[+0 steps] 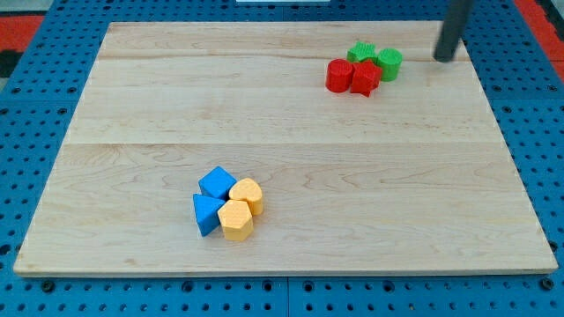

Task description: Move the red star along with red circle slightly towards left

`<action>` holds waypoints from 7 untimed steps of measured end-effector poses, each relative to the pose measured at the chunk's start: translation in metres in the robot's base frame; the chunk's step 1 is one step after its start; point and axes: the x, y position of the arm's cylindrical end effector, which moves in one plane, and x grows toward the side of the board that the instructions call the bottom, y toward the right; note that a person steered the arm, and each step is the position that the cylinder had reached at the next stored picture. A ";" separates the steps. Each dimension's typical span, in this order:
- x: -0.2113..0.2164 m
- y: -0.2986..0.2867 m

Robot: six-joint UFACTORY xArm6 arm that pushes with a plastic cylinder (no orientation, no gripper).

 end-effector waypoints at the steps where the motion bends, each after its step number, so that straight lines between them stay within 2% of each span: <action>1: 0.034 -0.050; 2: 0.034 -0.109; 3: 0.032 -0.142; 7: 0.032 -0.129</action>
